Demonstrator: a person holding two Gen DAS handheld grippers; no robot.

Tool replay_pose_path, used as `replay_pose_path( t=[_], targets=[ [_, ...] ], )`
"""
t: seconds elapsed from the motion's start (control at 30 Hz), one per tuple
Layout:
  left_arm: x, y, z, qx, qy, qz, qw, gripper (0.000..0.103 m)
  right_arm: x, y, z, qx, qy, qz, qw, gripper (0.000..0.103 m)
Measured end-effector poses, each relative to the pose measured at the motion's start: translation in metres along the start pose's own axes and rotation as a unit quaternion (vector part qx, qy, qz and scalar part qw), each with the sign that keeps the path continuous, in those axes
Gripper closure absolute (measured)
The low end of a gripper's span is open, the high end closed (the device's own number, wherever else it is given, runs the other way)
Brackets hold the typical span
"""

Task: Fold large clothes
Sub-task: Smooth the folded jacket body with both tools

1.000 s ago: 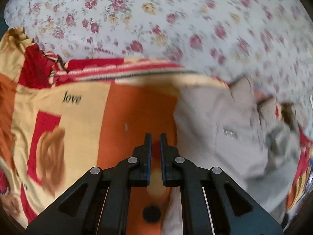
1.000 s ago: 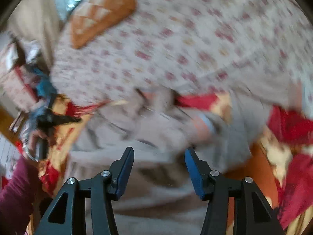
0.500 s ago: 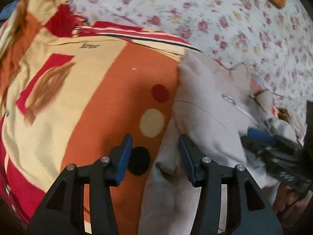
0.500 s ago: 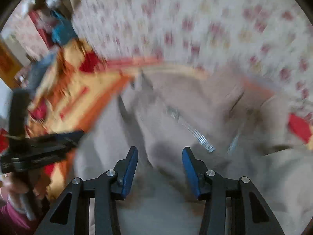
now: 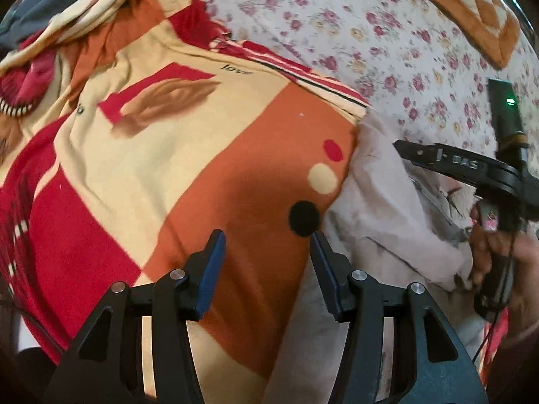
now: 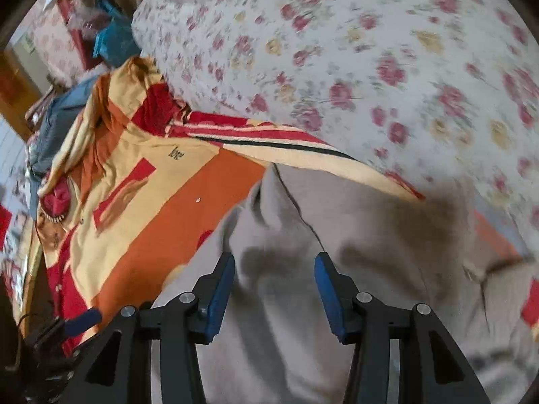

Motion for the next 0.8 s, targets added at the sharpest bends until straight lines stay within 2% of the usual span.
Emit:
replay_pose_path(
  t=[0.13,0.17,0.2,0.3,0.4,0.53,0.63,0.73,0.8],
  targets=[
    [-0.007,0.005,-0.010,-0.006,0.014,-0.005,0.9999,0.051,-0.003,0.008,-0.034,-0.026,-0.013,0.023,0.999,0.056],
    [-0.009,0.007,-0.010,-0.004,0.011,-0.001,0.9999,0.051,-0.004,0.007,-0.040,-0.029,-0.013,0.027,0.999,0.060],
    [-0.010,0.008,-0.009,-0.002,0.010,0.002,0.9999,0.051,-0.005,0.007,-0.045,-0.033,-0.017,0.033,0.999,0.070],
    [-0.016,0.013,-0.006,0.004,0.013,0.008,0.9999,0.051,-0.010,0.005,-0.053,-0.041,-0.021,0.043,0.998,0.090],
    [-0.020,0.013,-0.009,-0.006,0.007,0.017,0.9998,0.051,-0.020,0.010,-0.044,-0.024,-0.034,0.063,0.997,0.099],
    [-0.023,0.016,-0.007,-0.007,-0.003,0.024,0.9997,0.051,-0.027,0.038,-0.018,0.028,-0.017,0.039,0.999,0.100],
    [-0.026,0.019,-0.006,-0.005,0.001,0.024,0.9997,0.051,-0.034,0.056,-0.016,0.037,-0.010,0.034,0.999,0.101],
    [-0.030,0.020,-0.009,-0.008,-0.009,0.046,0.9988,0.052,-0.047,0.064,-0.016,0.037,0.007,0.019,0.999,0.101],
    [-0.027,0.021,-0.010,-0.011,-0.010,0.042,0.9990,0.051,-0.059,0.069,-0.018,0.043,0.000,0.037,0.998,0.101]
  ],
)
Point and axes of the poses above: each gripper's, at about its wrist camera, not at the fingertips, and z roughly against the way its jaws point, x to its right, y to its top, the point moved 7 cm from there along -z, roughly the way its jaws point, and after that the axes turned 1 degree about z, right-handed, at the moved point
